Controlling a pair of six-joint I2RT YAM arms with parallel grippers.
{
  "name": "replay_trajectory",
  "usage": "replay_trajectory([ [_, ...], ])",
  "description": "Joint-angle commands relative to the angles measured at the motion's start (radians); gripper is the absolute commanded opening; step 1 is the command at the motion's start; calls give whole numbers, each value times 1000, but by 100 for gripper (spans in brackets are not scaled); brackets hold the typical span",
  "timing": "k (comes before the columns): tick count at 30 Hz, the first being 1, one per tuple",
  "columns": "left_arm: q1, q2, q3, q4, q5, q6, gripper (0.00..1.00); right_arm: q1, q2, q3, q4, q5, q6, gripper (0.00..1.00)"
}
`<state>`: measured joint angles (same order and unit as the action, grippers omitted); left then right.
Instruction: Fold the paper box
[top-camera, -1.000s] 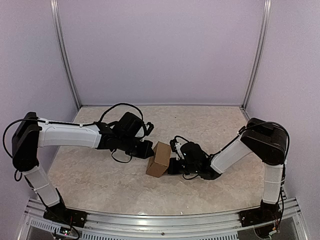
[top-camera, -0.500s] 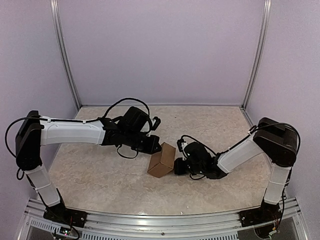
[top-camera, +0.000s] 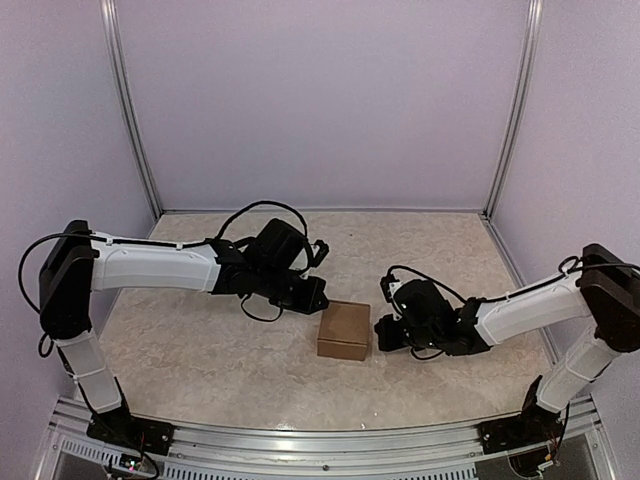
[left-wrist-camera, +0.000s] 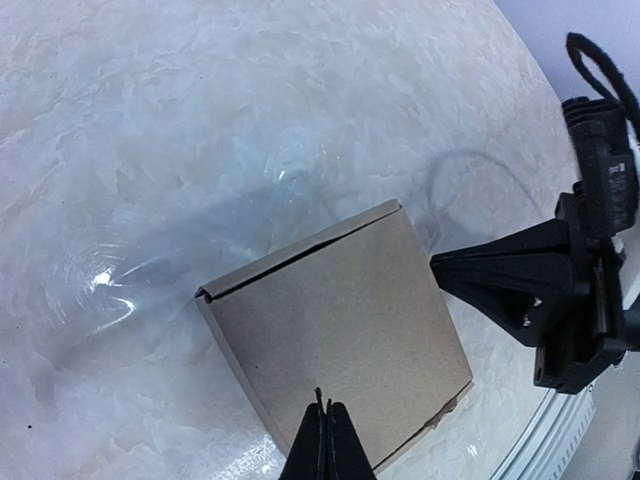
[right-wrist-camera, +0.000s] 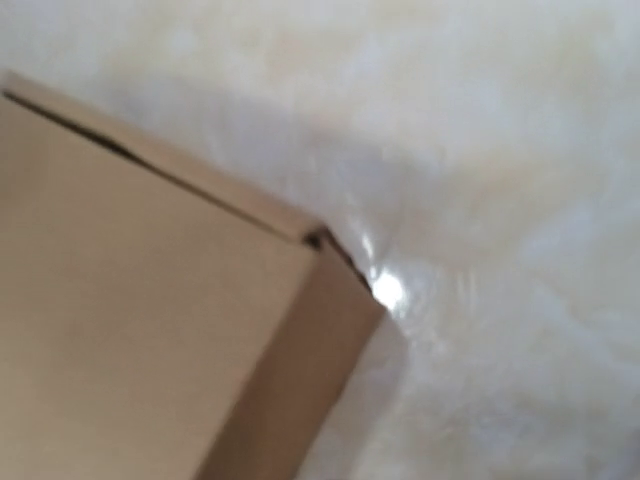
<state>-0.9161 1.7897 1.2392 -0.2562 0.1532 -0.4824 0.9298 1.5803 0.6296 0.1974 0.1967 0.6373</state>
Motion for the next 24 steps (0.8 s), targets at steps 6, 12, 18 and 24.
replay_trajectory([
  [6, 2, -90, -13, -63, -139, 56, 0, -2, -202, -20, -69, -15, -117, 0],
  [12, 4, -219, -68, -81, -303, 95, 6, 22, -277, -14, 5, -116, -171, 0],
  [18, 3, -365, -126, -104, -467, 140, 20, 108, -229, 49, 47, -144, -243, 0],
  [24, 6, -539, -204, -98, -598, 175, 44, 192, -112, 127, 95, -153, -276, 0],
])
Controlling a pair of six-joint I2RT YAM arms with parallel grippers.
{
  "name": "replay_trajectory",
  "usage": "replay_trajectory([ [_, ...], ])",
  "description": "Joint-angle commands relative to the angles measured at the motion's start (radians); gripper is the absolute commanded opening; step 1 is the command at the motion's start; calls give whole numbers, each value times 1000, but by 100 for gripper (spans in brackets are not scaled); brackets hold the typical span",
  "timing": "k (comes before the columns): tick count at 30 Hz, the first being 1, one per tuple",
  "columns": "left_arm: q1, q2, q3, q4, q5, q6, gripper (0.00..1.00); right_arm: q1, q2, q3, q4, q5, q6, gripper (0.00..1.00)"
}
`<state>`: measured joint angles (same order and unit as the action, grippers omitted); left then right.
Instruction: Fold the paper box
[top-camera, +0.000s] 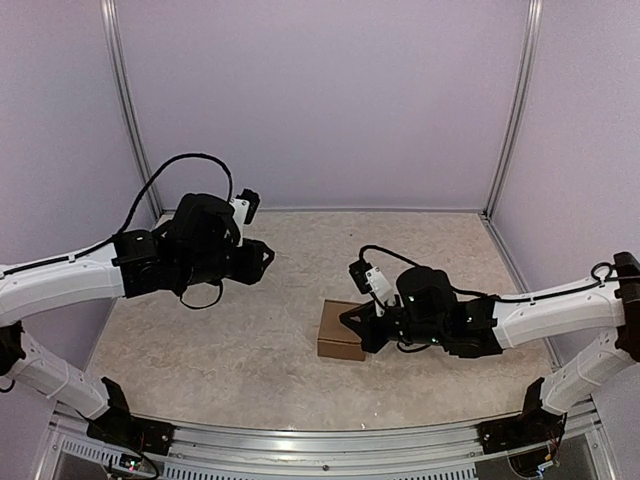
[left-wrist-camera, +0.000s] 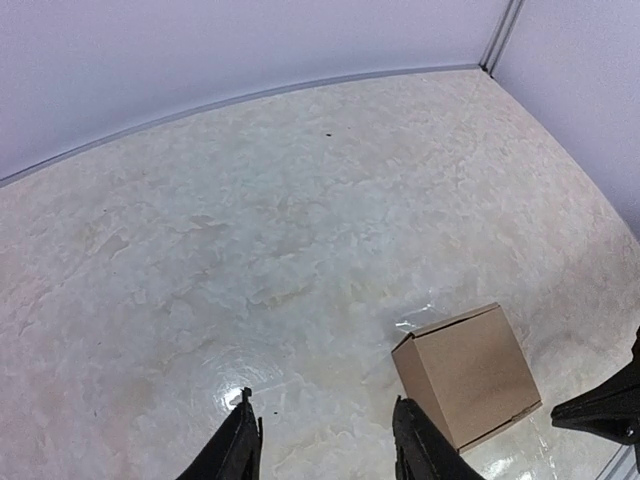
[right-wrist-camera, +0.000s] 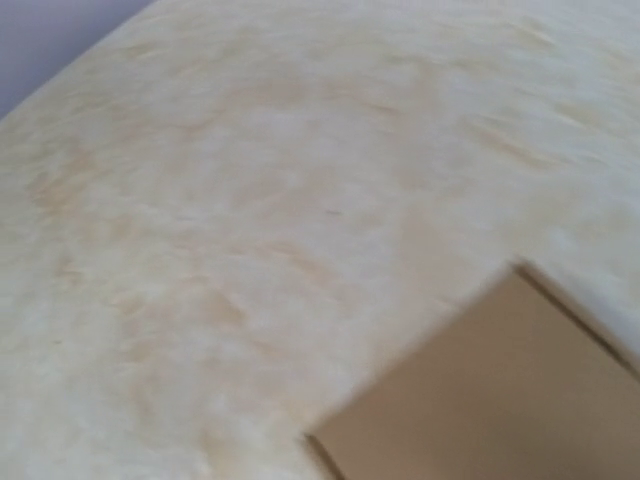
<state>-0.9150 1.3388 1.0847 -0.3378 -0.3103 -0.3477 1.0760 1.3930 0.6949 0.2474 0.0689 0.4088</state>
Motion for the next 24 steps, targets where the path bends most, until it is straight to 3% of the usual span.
replay_trajectory([
  [1, 5, -117, -62, -12, -150, 45, 47, 60, 103, 81, 44, -27, -54, 0],
  [8, 9, -290, -143, 11, -229, 63, 72, 125, 310, 201, 42, -40, -72, 0],
  [11, 11, -347, -171, 2, -249, 58, 97, 141, 385, 252, 15, -19, -81, 0],
  [24, 11, -468, -236, -42, -282, 22, 99, 114, 541, 322, -93, 247, -1, 0],
])
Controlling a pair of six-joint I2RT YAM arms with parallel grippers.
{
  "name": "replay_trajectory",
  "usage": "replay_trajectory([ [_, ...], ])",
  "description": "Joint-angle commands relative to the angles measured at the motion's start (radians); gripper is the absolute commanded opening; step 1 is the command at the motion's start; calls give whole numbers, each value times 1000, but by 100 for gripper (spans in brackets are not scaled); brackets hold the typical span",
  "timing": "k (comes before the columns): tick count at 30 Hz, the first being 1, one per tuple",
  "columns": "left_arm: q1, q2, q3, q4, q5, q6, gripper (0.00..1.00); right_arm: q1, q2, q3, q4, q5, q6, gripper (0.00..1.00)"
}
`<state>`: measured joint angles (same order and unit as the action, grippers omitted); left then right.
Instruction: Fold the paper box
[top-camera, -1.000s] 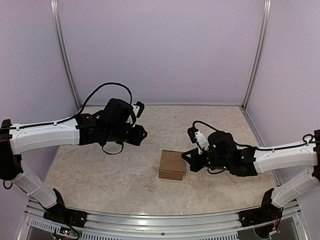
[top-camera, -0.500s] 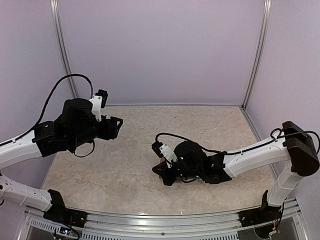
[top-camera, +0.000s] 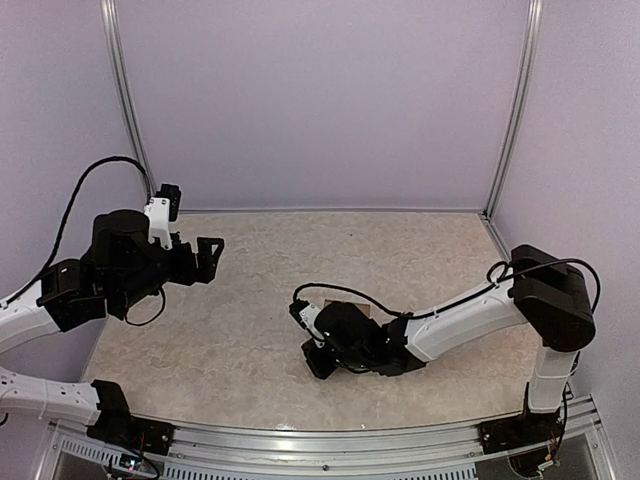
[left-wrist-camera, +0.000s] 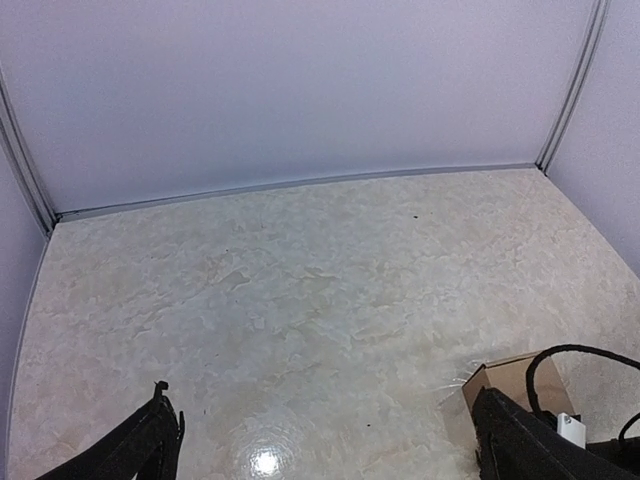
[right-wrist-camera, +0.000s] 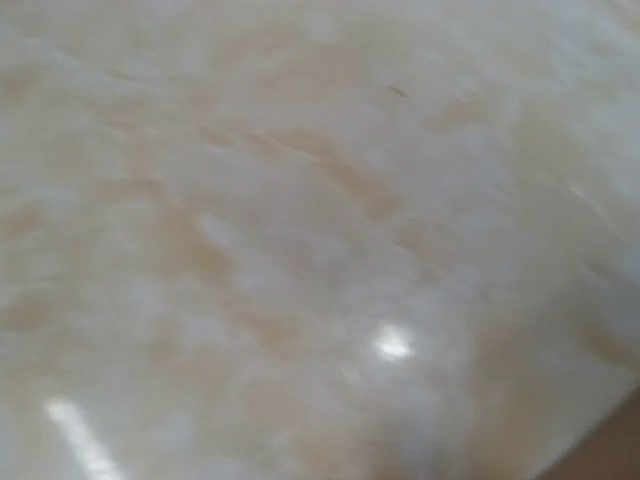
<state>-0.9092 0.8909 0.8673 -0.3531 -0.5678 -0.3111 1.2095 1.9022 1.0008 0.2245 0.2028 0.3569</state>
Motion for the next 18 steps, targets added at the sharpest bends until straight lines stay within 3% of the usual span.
replay_trajectory([
  [1, 7, -21, -19, -26, -24, -17, 99, -30, 34, 14, -73, 117, 63, 0],
  [11, 27, 6, -30, -6, -9, -29, 99, -110, 27, -16, -62, 95, 86, 0],
  [18, 136, 35, -74, 38, 100, -93, 99, -120, -42, -25, -62, 72, 59, 1],
])
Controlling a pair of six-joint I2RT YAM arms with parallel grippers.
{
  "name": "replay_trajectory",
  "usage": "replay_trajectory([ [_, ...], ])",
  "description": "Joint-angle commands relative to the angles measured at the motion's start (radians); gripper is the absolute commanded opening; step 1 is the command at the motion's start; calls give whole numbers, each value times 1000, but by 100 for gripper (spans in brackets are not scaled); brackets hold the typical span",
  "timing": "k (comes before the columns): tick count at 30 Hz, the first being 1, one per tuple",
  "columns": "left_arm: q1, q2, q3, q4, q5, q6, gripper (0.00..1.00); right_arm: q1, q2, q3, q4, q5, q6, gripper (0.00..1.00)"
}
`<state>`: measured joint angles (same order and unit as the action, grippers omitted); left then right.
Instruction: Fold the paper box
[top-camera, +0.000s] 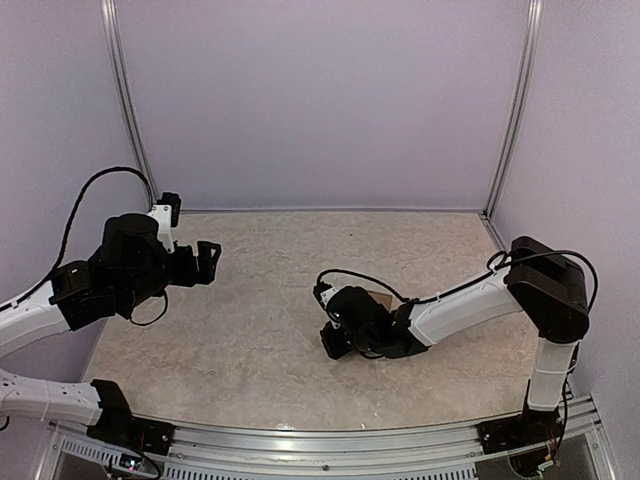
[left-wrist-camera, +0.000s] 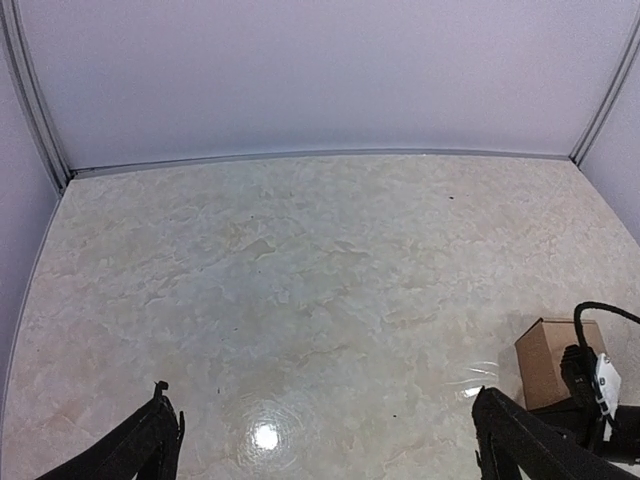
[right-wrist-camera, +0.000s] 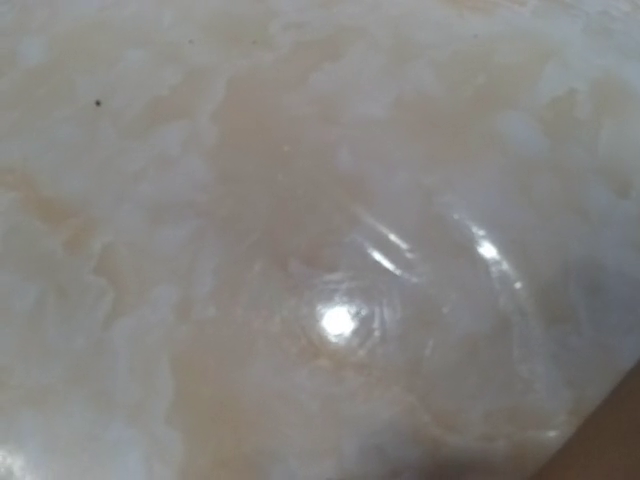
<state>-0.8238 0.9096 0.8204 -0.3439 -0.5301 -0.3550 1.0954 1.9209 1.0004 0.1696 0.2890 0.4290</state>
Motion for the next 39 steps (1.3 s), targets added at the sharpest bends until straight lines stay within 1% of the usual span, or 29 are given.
replay_trajectory([
  [1, 61, 17, -32, 34, 66, -57, 99, -5, -82, -30, -5, -16, -19, 9],
  [4, 83, 20, -38, 40, 75, -69, 99, -9, -157, -45, -9, -12, -36, 36],
  [6, 93, 23, -32, 32, 81, -75, 99, -14, -210, -51, -24, -17, -55, 51],
  [13, 114, 48, 29, -32, 76, -65, 99, -61, -380, -47, -123, -21, -94, 83],
  [15, 120, 56, 52, -59, 73, -59, 99, -83, -418, -41, -161, -3, -99, 97],
  [16, 124, 60, 64, -72, 72, -57, 99, -91, -443, -43, -181, 10, -107, 99],
  [18, 131, 65, 87, -97, 74, -55, 99, -107, -480, -45, -222, 52, -115, 100],
  [22, 150, 78, 154, -162, 98, -56, 99, -136, -541, -32, -333, 224, -111, 100],
  [24, 160, 92, 197, -212, 98, -47, 99, -145, -564, -15, -399, 287, -122, 100],
  [28, 176, 118, 275, -303, 52, -25, 99, -153, -598, 2, -529, 474, -116, 100],
  [32, 184, 136, 349, -387, -10, 0, 99, -157, -657, 1, -598, 625, -118, 100],
  [35, 187, 123, 376, -404, -52, 40, 99, -156, -722, -9, -615, 709, -150, 100],
  [39, 187, 81, 339, -342, -113, 124, 99, -156, -794, -26, -632, 797, -182, 100],
])
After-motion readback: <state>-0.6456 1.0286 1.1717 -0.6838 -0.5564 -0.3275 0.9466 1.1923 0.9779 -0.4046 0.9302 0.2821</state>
